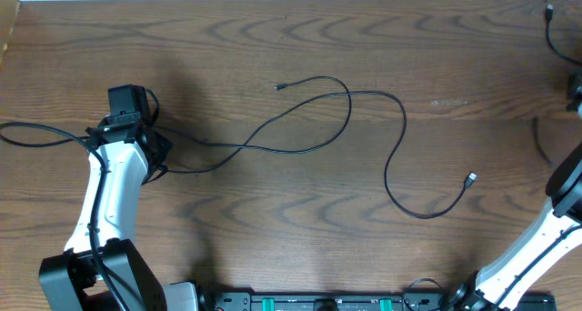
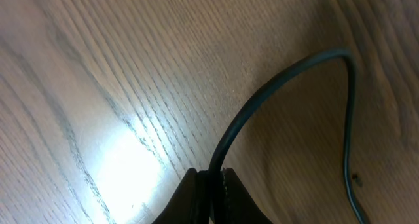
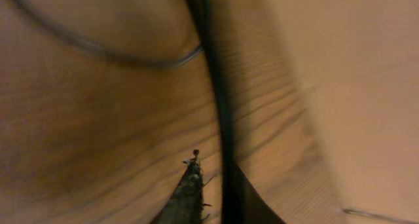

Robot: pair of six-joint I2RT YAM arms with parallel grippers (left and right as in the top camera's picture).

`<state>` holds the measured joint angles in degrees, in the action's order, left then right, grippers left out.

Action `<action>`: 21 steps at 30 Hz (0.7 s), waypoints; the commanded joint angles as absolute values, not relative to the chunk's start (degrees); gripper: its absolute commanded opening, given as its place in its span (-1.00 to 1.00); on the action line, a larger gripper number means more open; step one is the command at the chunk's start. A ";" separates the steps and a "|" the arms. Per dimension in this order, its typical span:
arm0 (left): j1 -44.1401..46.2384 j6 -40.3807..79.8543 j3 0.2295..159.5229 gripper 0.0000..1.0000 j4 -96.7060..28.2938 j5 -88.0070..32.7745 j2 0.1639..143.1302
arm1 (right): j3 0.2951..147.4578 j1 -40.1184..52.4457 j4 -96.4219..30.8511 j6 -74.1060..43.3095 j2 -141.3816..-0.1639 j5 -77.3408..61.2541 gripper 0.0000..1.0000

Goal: Untangle cables

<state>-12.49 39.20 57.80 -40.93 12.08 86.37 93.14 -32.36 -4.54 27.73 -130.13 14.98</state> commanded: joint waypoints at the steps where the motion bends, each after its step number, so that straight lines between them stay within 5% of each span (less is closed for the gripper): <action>1: -12.51 39.75 58.83 -0.83 -41.34 11.94 86.04 | 93.54 -32.23 -4.08 23.49 -129.10 15.51 -0.46; 5: -12.51 39.75 58.83 -0.83 -41.34 11.94 86.04 | 93.89 -32.03 -3.42 16.14 -127.13 14.74 0.27; 7: -12.51 39.75 58.83 -0.83 -41.32 11.97 86.04 | 94.24 -31.83 -3.42 16.03 -125.82 13.08 0.29; 9: -12.51 39.75 58.83 -0.84 -41.32 11.97 86.04 | 94.91 -31.59 -3.42 14.52 -124.29 12.91 0.05; 10: -12.51 39.75 58.83 -0.83 -41.32 11.97 86.04 | 95.96 -31.62 -3.57 11.09 -122.72 12.25 -0.73; 11: -12.51 39.75 58.83 -0.84 -41.32 11.97 86.04 | 96.49 -31.62 -3.75 9.63 -121.99 11.53 -0.99; 21: -12.51 39.75 58.83 -0.83 -41.32 11.97 86.04 | 101.49 -31.62 -9.74 -5.65 -111.46 -7.51 -0.99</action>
<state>-12.49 39.20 57.80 -40.97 11.88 86.37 99.57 -31.90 -8.95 2.52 -115.52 1.58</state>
